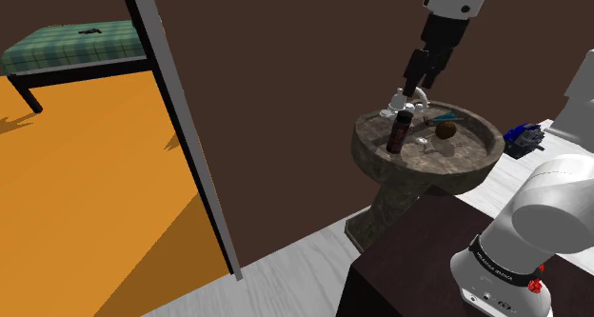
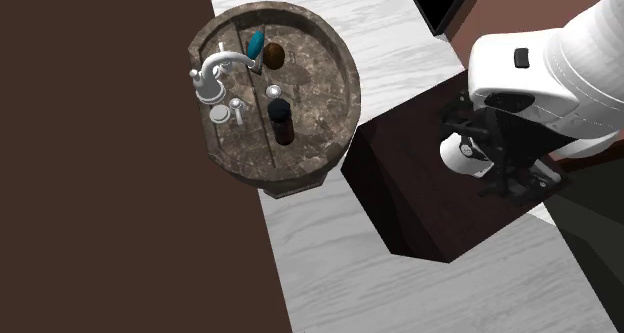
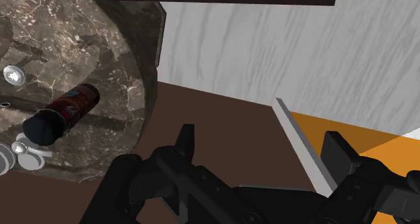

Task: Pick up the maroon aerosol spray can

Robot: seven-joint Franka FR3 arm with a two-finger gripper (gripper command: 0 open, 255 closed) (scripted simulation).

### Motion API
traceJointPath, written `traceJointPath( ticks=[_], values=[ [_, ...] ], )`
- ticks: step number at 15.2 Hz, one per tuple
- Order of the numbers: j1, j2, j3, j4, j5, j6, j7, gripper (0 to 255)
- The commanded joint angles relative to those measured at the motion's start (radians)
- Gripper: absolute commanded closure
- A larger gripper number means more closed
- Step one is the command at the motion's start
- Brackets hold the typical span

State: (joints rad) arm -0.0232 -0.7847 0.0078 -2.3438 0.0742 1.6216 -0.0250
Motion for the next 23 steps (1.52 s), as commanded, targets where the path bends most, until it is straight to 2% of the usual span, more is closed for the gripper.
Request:
traceJointPath(
  ticks=[1,7,13,18,23],
  values=[
    [0.000,0.000,0.000,0.000,0.000,0.000,0.000,0],
    [-0.035,0.106,-0.110,-0.026,-0.051,0.114,-0.124,0],
    [-0.060,0.254,-0.218,-0.007,-0.080,0.227,-0.248,0],
    [-0.073,0.406,-0.304,0.044,-0.074,0.311,-0.357,0],
    [-0.082,0.579,-0.384,0.126,-0.033,0.378,-0.476,0]
  ],
)
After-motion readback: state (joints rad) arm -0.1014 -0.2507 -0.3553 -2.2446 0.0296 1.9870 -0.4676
